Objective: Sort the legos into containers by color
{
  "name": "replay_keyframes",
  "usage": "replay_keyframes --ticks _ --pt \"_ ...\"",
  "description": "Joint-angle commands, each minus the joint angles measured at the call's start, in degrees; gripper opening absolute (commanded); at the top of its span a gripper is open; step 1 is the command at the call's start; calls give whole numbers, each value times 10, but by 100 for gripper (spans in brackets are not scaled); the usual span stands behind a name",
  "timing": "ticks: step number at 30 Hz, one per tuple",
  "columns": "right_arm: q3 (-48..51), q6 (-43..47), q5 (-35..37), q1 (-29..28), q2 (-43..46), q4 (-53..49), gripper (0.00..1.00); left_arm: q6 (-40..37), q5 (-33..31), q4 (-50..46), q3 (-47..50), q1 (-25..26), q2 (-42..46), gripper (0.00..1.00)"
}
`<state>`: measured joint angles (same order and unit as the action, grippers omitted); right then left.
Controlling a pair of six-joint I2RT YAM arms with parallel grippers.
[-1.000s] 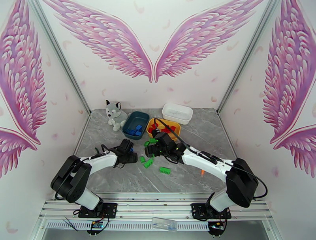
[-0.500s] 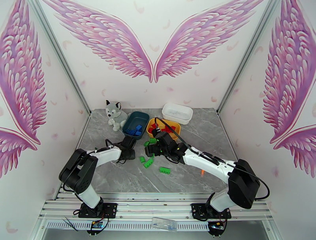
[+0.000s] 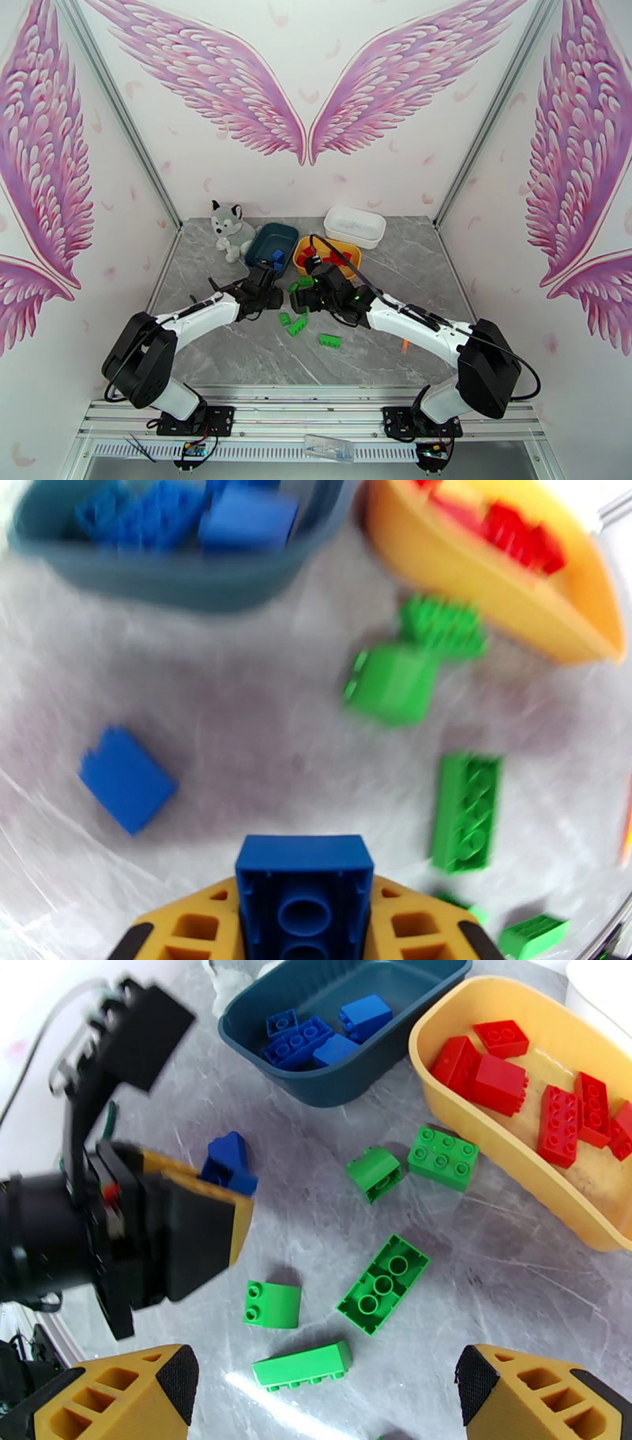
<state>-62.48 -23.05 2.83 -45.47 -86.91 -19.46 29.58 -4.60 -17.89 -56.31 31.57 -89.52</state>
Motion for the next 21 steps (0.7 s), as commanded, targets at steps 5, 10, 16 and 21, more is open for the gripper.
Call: replay_keyframes --ticks 5,10,16,21 --pt "13 1 15 3 25 6 92 -1 -36 -27 -161 -24 -74 24" --pt "17 2 20 3 39 5 93 7 -31 -54 -269 -57 -149 26" --pt "20 4 22 5 49 5 92 3 -39 -85 -346 -85 -219 36" --pt "20 4 19 5 51 5 93 -11 -40 -95 -347 -87 -225 68"
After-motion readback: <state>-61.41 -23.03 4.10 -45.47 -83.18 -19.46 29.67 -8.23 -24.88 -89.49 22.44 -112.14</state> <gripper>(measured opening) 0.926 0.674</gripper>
